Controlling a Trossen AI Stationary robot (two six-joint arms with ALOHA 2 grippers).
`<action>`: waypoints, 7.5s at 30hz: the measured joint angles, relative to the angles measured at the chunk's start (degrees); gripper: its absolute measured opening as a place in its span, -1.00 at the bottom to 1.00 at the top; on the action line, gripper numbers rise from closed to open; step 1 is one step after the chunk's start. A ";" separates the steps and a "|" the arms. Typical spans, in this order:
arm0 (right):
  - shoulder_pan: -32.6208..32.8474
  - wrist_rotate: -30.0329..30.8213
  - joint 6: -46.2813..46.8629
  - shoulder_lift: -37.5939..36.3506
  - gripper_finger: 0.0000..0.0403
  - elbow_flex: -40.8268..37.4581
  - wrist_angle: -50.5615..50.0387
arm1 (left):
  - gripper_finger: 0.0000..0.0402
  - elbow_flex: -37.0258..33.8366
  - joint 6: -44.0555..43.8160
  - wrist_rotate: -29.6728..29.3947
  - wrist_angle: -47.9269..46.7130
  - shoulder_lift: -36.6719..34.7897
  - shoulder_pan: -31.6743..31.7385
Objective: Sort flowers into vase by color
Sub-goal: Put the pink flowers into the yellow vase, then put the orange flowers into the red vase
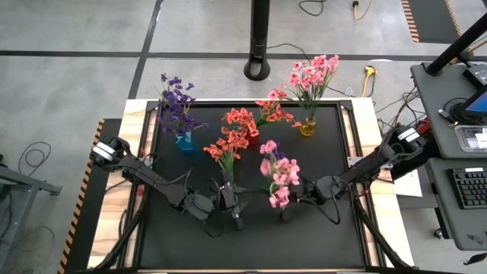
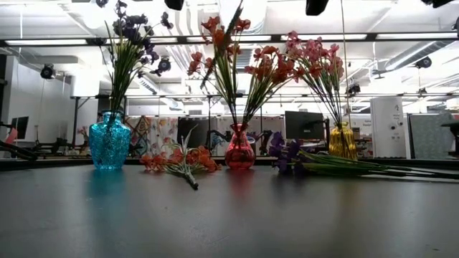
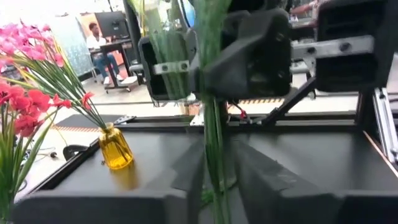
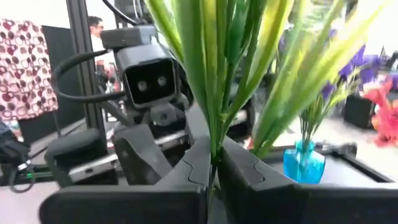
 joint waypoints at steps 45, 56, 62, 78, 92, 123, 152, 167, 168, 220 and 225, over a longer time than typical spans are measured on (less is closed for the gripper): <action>-35.26 30.84 16.22 -40.87 -0.94 2.65 -69.67 | -0.07 20.63 -32.96 -23.52 -95.65 -8.09 -1.13; -35.87 29.83 16.76 -39.90 -0.94 10.07 -80.26 | -0.07 20.76 -33.72 -23.61 -95.63 -8.09 -1.13; -37.67 29.38 18.31 -37.76 -0.94 12.78 -84.48 | -0.07 20.76 -33.77 -23.88 -95.57 -8.06 -1.07; -44.73 24.94 20.28 -32.28 -0.94 12.39 -84.22 | -0.07 20.63 -33.96 -24.03 -95.40 -8.04 -1.05; -46.99 24.91 20.16 -31.82 -0.94 12.28 -82.38 | -0.07 20.60 -33.96 -24.03 -95.39 -8.04 -1.03; -46.99 25.33 23.72 -26.88 -0.30 12.24 -86.09 | -0.07 20.57 -34.32 -24.00 -95.34 -8.04 -1.03; -46.80 -2.14 40.96 -33.35 0.51 12.24 -111.89 | -0.07 20.57 -46.88 -5.14 -88.76 -5.86 -1.48; -32.19 -12.36 44.97 -32.43 0.53 12.16 -117.25 | -0.07 20.57 -65.97 14.06 -80.44 7.74 -2.97; -30.72 -12.37 45.63 -32.20 0.53 12.08 -117.25 | -0.07 20.57 -67.13 14.05 -79.71 8.53 -3.12; -8.59 -10.48 58.72 -20.98 0.57 11.61 -115.22 | -0.19 20.79 -88.82 8.24 -75.47 25.56 6.54; -8.59 -10.43 58.72 -20.85 0.57 11.62 -115.09 | -0.42 20.77 -88.82 8.45 -75.47 25.66 6.37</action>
